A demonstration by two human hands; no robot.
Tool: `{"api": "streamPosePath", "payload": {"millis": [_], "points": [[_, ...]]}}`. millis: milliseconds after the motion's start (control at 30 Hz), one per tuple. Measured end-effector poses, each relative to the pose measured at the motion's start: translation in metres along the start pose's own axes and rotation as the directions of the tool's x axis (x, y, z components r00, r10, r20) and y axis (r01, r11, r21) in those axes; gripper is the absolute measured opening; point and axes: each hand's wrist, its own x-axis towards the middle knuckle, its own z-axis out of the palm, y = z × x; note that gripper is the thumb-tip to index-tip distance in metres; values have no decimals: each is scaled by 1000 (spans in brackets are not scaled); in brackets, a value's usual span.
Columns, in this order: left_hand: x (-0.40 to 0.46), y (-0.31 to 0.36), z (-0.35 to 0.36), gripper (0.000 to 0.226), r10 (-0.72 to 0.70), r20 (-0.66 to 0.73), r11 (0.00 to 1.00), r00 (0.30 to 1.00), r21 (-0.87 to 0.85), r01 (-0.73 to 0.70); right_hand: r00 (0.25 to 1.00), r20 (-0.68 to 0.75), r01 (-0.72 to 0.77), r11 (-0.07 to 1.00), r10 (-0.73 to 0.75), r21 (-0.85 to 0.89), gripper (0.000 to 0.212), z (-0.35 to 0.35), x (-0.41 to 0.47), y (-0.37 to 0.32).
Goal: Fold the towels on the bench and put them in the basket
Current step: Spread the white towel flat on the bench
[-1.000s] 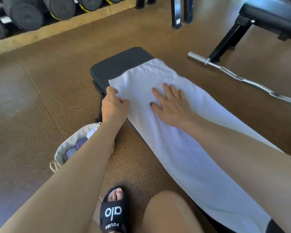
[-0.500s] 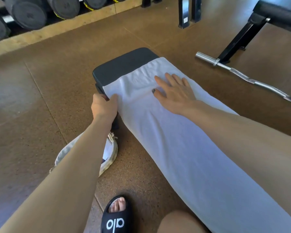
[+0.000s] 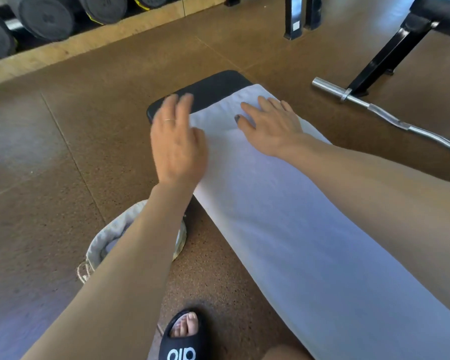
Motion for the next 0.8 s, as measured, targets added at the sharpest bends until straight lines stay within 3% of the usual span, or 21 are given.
{"api": "streamPosePath", "payload": {"millis": [67,133,300,500,600,667,800], "points": [[-3,6,11,50,53,244,995,968,69,-72,996,84,-27,1000,25,16,59,-2,9,-3],[-9,2,19,55,-67,409,987,910,161,1,989,146,-34,999,30,23,59,-6,16,-6],[-1,-14,16,61,-235,428,965,872,214,155,948,304,-146,975,90,167,66,-20,43,-2],[-5,-11,19,67,-249,427,962,869,216,169,925,115,-376,832,362,409,46,-7,72,18],[-5,-10,18,70,-255,425,959,868,225,172,928,-63,-301,841,366,449,29,-7,80,21],[-3,-7,17,72,-247,427,958,870,240,154,918,-159,-258,853,363,453,30,-10,85,20],[4,-12,17,70,-258,430,953,865,261,155,910,-199,-237,850,364,471,28,-10,95,17]]}}
